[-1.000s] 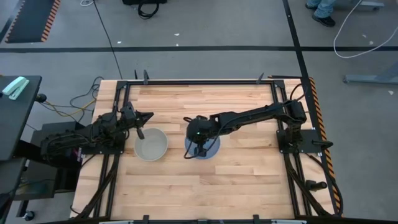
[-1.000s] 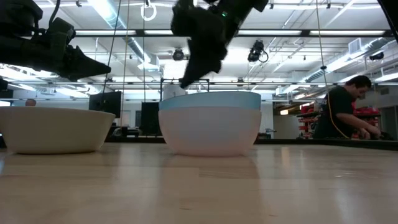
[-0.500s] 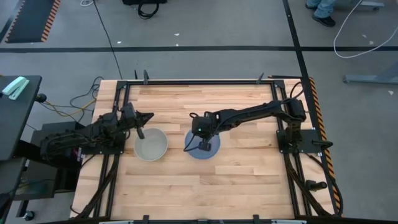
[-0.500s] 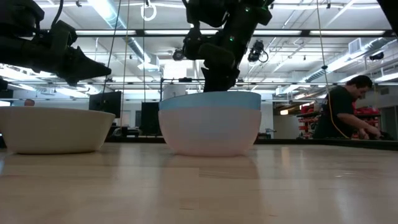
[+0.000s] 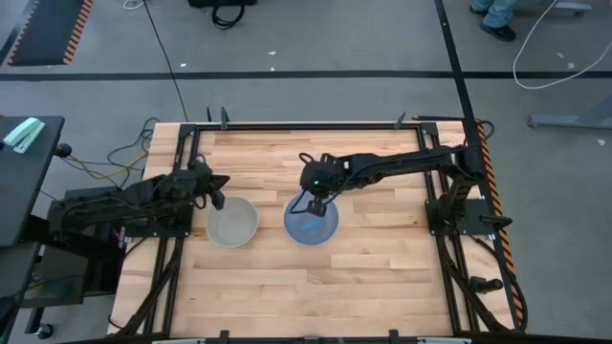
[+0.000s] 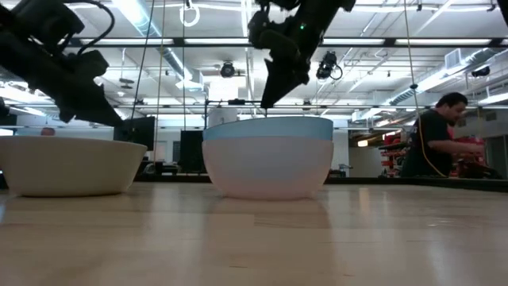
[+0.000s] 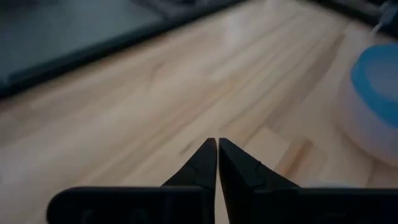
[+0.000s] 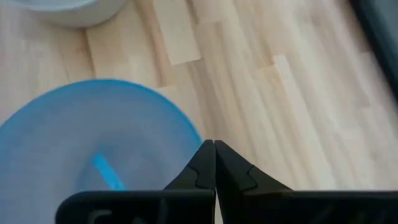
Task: Nest bowls inside each other
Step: Stack the gray bowl on the blue bowl
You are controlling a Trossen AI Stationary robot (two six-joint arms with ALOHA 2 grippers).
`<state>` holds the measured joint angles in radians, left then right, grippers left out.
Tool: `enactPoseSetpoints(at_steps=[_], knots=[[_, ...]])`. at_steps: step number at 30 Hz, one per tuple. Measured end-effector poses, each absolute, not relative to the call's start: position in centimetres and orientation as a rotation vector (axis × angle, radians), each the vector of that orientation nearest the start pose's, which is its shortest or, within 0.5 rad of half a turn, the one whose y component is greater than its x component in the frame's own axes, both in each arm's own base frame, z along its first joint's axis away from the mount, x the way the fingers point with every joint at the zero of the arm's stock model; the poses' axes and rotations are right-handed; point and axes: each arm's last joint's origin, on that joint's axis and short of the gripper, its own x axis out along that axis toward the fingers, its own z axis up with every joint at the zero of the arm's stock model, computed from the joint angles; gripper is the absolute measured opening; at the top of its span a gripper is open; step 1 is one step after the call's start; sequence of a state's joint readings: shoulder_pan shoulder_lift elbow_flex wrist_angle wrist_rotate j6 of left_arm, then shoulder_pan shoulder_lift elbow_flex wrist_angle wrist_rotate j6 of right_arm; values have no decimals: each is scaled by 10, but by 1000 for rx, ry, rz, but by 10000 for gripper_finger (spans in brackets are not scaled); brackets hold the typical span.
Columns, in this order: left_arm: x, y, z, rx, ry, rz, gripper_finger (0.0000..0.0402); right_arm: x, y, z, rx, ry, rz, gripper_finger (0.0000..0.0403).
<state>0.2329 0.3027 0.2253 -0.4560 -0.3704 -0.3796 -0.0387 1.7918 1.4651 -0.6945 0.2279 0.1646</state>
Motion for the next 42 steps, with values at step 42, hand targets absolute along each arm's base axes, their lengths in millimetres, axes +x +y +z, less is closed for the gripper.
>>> enactPoseSetpoints(at_steps=[42], knots=[[154, 45, 200, -625, 1353, 652, 120, 332, -22, 283, 188, 1143, -520, 55]])
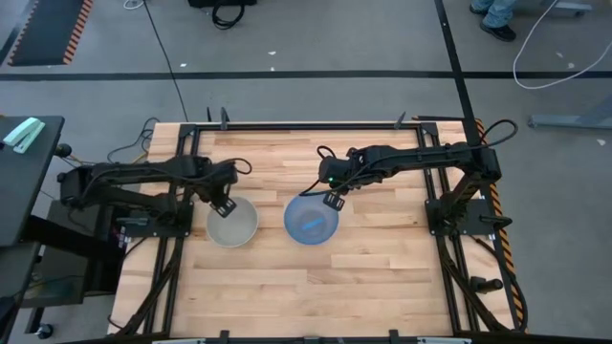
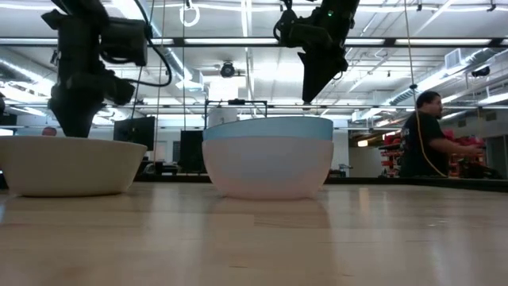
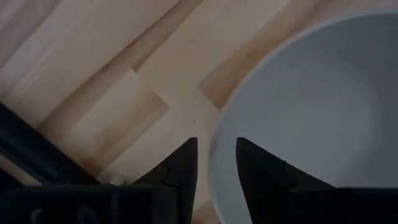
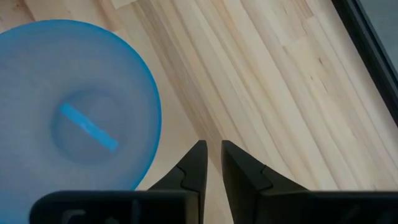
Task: Nest bowls inside each other
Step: Stack the gray bowl on the blue bowl
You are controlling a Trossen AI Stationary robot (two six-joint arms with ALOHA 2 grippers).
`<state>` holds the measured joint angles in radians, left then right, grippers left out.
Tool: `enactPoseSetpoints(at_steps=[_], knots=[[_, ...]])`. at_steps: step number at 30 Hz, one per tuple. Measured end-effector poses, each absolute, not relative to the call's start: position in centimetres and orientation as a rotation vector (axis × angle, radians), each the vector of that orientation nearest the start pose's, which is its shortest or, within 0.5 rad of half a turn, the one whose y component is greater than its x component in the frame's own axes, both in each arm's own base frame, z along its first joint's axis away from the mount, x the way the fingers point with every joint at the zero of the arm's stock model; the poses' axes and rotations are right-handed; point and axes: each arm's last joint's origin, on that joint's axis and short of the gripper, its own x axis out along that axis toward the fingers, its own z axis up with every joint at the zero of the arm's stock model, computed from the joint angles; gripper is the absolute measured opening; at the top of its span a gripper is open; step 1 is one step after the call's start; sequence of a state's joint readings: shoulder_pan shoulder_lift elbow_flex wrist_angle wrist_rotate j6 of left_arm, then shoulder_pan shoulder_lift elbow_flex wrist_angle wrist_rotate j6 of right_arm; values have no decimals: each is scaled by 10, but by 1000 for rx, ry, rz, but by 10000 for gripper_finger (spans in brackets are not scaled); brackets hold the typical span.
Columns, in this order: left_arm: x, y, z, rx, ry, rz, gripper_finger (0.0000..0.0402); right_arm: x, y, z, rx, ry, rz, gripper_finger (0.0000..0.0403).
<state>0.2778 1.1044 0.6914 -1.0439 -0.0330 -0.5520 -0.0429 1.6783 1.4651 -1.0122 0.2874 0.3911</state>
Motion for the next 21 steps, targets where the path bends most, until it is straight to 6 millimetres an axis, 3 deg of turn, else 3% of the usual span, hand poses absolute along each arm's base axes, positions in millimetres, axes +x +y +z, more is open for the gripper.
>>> enactPoseSetpoints(at_steps=[13, 21], knots=[[164, 65, 182, -606, 1430, 678, 139, 332, -22, 283, 188, 1143, -520, 55], [172, 66, 175, -636, 1432, 631, 109, 332, -22, 283, 188, 1143, -520, 55]])
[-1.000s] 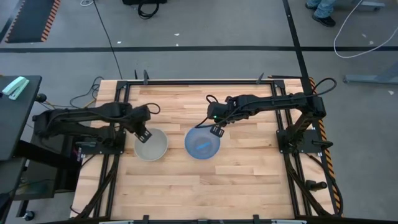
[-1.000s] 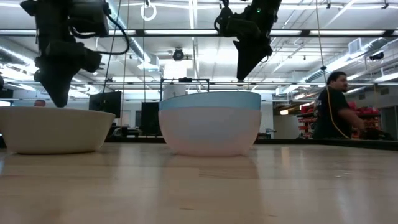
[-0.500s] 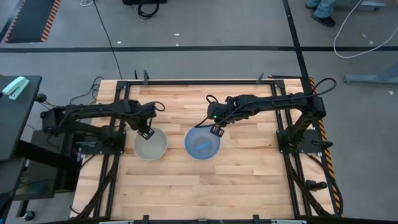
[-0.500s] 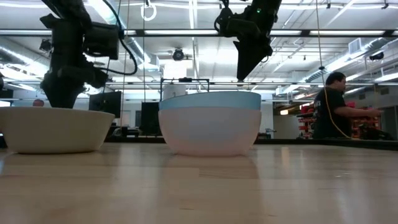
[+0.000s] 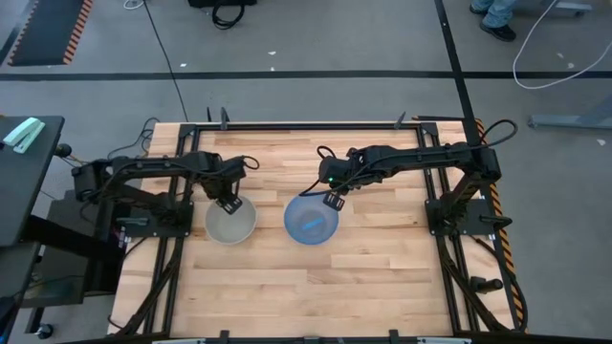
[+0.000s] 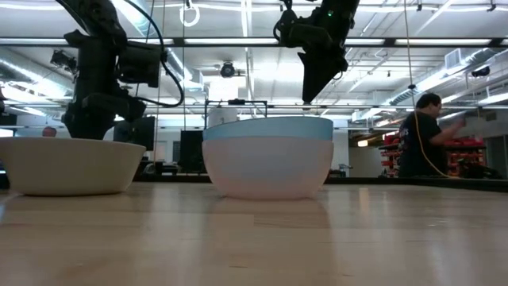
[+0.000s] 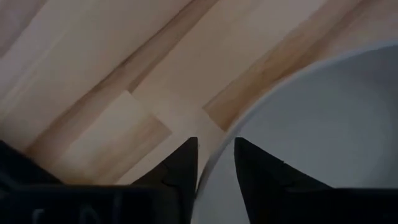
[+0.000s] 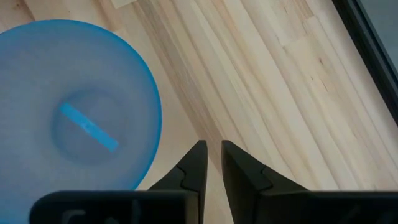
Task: Nest bowls inside each other
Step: Stack the gray bowl on the blue bowl
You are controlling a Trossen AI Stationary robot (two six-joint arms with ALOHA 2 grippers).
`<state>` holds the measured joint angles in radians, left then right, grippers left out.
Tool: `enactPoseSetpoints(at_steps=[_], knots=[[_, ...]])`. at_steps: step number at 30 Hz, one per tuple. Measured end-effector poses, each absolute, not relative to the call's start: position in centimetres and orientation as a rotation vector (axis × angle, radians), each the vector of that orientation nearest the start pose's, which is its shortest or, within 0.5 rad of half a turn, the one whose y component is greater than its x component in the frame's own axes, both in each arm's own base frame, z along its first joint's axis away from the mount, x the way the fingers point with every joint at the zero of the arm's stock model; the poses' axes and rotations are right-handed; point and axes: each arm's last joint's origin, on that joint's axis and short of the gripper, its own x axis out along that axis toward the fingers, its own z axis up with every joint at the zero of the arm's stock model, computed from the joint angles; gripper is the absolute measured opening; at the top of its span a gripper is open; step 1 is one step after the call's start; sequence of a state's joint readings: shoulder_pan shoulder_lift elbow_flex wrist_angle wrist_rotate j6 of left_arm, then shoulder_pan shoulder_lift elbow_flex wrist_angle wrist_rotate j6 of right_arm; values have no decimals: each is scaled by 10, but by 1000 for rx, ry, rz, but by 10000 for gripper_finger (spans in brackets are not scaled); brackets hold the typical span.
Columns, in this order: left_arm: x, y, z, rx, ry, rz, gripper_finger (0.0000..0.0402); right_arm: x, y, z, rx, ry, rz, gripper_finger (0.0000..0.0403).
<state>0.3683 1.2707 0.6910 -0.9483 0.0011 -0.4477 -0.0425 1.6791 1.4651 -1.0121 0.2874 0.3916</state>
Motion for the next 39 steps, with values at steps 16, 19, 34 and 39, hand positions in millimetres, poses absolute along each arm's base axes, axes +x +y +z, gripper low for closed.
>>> enactPoseSetpoints(at_steps=[16, 19, 34, 39], knots=[[175, 66, 178, -624, 1413, 553, 23, 332, -22, 283, 141, 1156, -488, 54], [178, 67, 183, -607, 1404, 537, 31, 332, -22, 283, 135, 1158, -484, 54], [197, 75, 248, -578, 1319, 516, 12, 332, -22, 282, 101, 1172, -462, 55], [204, 77, 278, -568, 1235, 505, 14, 328, -25, 281, 82, 1207, -497, 55]])
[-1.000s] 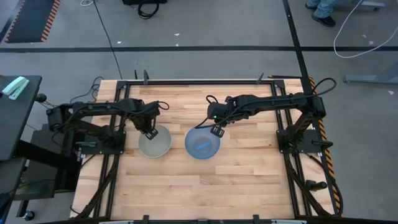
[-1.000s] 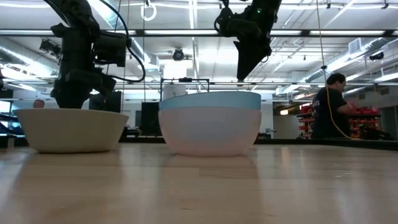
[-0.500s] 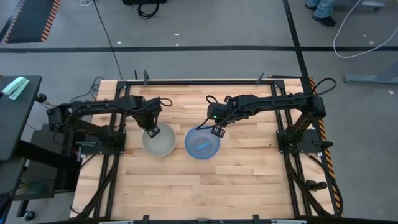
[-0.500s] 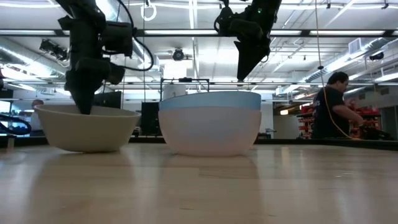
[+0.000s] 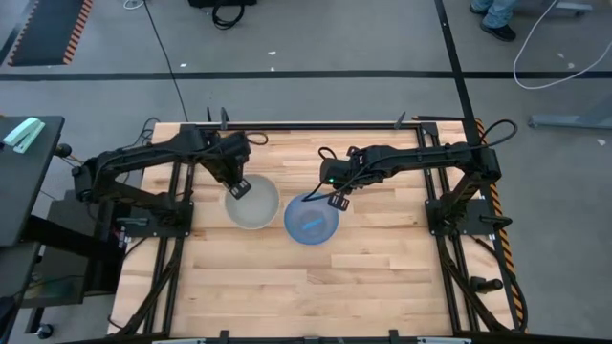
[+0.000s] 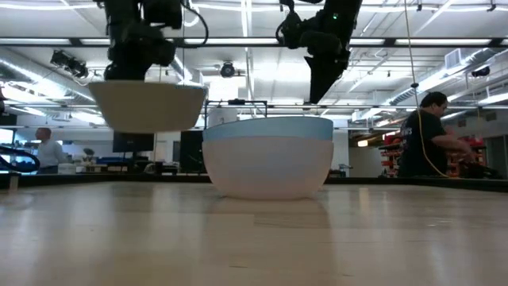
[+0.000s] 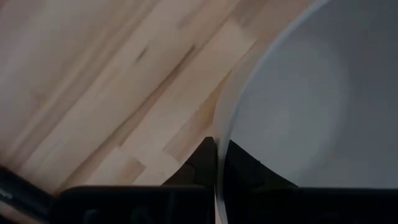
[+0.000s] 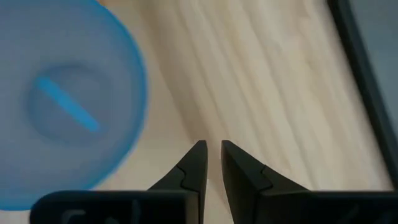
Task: Nest bowls inside each other
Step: Stack the gray bowl on the blue bowl
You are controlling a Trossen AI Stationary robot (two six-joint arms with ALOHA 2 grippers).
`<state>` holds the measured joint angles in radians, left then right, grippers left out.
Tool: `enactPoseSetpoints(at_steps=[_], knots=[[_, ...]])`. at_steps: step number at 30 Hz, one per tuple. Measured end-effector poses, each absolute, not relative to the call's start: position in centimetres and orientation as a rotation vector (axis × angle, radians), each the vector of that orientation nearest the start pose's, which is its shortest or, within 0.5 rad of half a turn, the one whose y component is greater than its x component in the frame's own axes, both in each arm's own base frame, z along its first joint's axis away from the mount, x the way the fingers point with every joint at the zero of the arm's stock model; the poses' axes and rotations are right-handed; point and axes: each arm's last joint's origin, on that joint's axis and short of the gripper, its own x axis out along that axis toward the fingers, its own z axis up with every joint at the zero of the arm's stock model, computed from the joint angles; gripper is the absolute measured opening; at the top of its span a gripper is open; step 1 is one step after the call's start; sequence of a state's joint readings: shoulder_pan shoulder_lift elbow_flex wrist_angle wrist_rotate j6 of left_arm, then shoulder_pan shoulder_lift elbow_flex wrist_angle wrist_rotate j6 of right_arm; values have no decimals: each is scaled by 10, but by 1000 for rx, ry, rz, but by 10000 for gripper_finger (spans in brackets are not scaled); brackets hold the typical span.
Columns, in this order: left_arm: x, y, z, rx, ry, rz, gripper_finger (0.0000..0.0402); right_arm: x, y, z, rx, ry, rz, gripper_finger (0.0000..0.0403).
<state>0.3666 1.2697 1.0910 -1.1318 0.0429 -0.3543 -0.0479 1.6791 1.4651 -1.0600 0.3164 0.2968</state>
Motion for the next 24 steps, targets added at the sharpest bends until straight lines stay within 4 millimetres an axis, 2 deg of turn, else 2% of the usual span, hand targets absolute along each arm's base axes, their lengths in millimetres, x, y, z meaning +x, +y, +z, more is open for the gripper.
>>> enactPoseSetpoints(at_steps=[8, 16, 24], knots=[[214, 74, 307, -571, 1119, 497, 12, 318, -44, 280, 78, 1254, -667, 55], [220, 67, 314, -554, 1066, 462, 12, 317, -47, 283, 69, 1243, -655, 55], [231, 63, 317, -555, 979, 435, 15, 299, -40, 319, 95, 1015, -619, 55]])
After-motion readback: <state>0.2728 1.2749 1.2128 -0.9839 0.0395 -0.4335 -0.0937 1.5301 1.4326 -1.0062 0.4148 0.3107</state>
